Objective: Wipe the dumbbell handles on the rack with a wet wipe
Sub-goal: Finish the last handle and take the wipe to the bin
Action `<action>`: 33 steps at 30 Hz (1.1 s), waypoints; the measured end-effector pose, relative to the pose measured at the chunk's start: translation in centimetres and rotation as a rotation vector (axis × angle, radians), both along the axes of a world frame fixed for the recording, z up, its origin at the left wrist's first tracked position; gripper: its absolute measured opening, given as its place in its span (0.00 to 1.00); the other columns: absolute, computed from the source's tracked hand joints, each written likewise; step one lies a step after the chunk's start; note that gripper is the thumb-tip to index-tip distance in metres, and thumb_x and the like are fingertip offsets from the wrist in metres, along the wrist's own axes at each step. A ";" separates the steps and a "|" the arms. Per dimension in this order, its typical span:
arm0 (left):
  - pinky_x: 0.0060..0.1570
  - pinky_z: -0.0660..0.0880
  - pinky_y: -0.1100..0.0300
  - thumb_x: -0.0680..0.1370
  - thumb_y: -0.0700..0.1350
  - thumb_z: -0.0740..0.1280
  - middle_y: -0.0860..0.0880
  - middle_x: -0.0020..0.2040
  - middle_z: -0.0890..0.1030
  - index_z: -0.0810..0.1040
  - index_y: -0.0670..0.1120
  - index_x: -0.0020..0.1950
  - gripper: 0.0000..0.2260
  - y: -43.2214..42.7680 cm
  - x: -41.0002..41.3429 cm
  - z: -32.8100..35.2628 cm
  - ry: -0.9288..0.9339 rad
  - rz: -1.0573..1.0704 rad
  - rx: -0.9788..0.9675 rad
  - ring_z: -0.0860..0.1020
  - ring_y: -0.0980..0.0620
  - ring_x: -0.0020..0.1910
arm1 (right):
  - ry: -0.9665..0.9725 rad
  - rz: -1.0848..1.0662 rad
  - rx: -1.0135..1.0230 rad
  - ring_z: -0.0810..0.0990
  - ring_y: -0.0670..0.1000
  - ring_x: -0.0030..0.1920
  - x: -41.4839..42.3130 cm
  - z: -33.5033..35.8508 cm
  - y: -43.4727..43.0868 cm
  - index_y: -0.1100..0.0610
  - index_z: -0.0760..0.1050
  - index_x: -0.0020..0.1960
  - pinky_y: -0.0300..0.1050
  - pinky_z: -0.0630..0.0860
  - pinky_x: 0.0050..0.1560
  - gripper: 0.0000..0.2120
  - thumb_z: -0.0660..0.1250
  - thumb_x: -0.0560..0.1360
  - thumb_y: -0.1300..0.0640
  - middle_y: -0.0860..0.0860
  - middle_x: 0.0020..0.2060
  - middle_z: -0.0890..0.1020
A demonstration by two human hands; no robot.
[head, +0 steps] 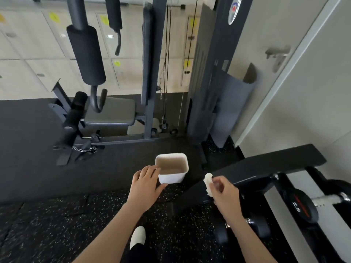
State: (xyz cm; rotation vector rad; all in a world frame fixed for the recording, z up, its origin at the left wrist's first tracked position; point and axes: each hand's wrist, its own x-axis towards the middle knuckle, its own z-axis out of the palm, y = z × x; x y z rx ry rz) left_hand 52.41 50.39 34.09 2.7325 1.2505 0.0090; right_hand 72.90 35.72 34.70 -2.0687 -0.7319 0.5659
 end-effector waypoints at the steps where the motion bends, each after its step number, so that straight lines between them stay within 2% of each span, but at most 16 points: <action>1: 0.52 0.76 0.51 0.74 0.63 0.53 0.52 0.56 0.80 0.79 0.49 0.58 0.25 1.1 -0.6 0.0 0.013 -0.002 -0.022 0.79 0.50 0.57 | 0.010 -0.001 0.001 0.80 0.46 0.35 -0.2 0.1 0.9 0.49 0.76 0.39 0.48 0.78 0.39 0.14 0.65 0.73 0.39 0.47 0.32 0.82; 3: 0.55 0.75 0.51 0.75 0.63 0.52 0.52 0.56 0.81 0.79 0.49 0.59 0.26 3.8 -1.7 -0.4 0.012 0.010 -0.045 0.78 0.50 0.58 | 0.002 -0.015 -0.017 0.80 0.46 0.35 -0.8 0.1 2.7 0.49 0.76 0.38 0.48 0.78 0.41 0.15 0.65 0.73 0.39 0.47 0.31 0.82; 5: 0.62 0.70 0.50 0.76 0.63 0.50 0.52 0.61 0.78 0.75 0.49 0.64 0.27 6.6 -2.6 -0.9 -0.007 0.023 -0.073 0.74 0.50 0.63 | -0.025 -0.045 -0.037 0.80 0.45 0.36 -1.4 -0.2 4.8 0.50 0.76 0.38 0.48 0.77 0.43 0.15 0.65 0.74 0.40 0.47 0.31 0.82; 8: 0.71 0.57 0.53 0.79 0.62 0.51 0.53 0.71 0.67 0.64 0.51 0.73 0.26 11.1 -3.3 -1.5 0.002 -0.015 -0.116 0.62 0.52 0.72 | -0.011 -0.081 -0.062 0.80 0.45 0.37 -2.3 -1.0 8.5 0.50 0.76 0.39 0.43 0.75 0.42 0.15 0.64 0.73 0.39 0.47 0.32 0.82; 10: 0.72 0.53 0.54 0.80 0.61 0.52 0.53 0.74 0.63 0.60 0.51 0.75 0.26 14.0 -3.3 -1.9 0.016 -0.043 -0.152 0.58 0.53 0.74 | 0.010 -0.126 -0.083 0.80 0.46 0.38 -2.9 -1.6 10.7 0.51 0.76 0.40 0.37 0.72 0.39 0.14 0.64 0.74 0.41 0.47 0.33 0.82; 13: 0.71 0.55 0.54 0.80 0.60 0.53 0.52 0.74 0.62 0.59 0.51 0.75 0.26 17.3 -2.1 -2.3 0.033 -0.075 -0.182 0.58 0.53 0.74 | 0.035 -0.196 -0.117 0.78 0.48 0.41 -2.8 -2.5 13.3 0.53 0.76 0.43 0.30 0.65 0.37 0.11 0.65 0.75 0.46 0.48 0.36 0.80; 18: 0.69 0.58 0.53 0.80 0.58 0.55 0.51 0.73 0.66 0.63 0.50 0.73 0.23 20.3 1.3 -2.8 0.012 -0.107 -0.223 0.61 0.51 0.72 | 0.057 -0.190 -0.192 0.77 0.48 0.41 -1.1 -3.3 16.9 0.54 0.77 0.43 0.43 0.65 0.39 0.10 0.65 0.76 0.47 0.48 0.37 0.80; 21: 0.69 0.59 0.52 0.80 0.57 0.56 0.51 0.72 0.66 0.64 0.49 0.73 0.23 21.3 3.1 -2.8 0.007 -0.091 -0.220 0.62 0.51 0.72 | 0.044 -0.166 -0.190 0.77 0.49 0.40 1.0 -3.8 19.6 0.54 0.77 0.42 0.44 0.69 0.41 0.06 0.67 0.74 0.53 0.48 0.36 0.80; 25: 0.68 0.60 0.51 0.80 0.57 0.57 0.50 0.72 0.67 0.64 0.48 0.73 0.24 21.9 4.9 -3.3 0.000 -0.006 -0.219 0.63 0.50 0.72 | 0.038 -0.080 -0.208 0.76 0.49 0.40 3.5 -4.2 23.0 0.55 0.76 0.43 0.42 0.68 0.41 0.02 0.66 0.74 0.58 0.47 0.36 0.78; 29: 0.69 0.59 0.52 0.80 0.58 0.56 0.51 0.73 0.66 0.63 0.49 0.73 0.24 22.5 5.9 -3.9 0.015 0.047 -0.207 0.62 0.51 0.72 | 0.034 -0.062 -0.234 0.77 0.51 0.43 5.4 -5.9 25.6 0.58 0.78 0.46 0.43 0.70 0.42 0.04 0.65 0.73 0.61 0.51 0.40 0.79; 33: 0.68 0.62 0.52 0.79 0.59 0.57 0.51 0.71 0.68 0.66 0.48 0.72 0.25 23.5 6.0 -4.6 -0.006 0.078 -0.191 0.65 0.50 0.71 | 0.069 -0.061 -0.292 0.78 0.54 0.46 6.8 -8.2 28.9 0.59 0.78 0.49 0.46 0.73 0.45 0.07 0.63 0.73 0.61 0.54 0.44 0.81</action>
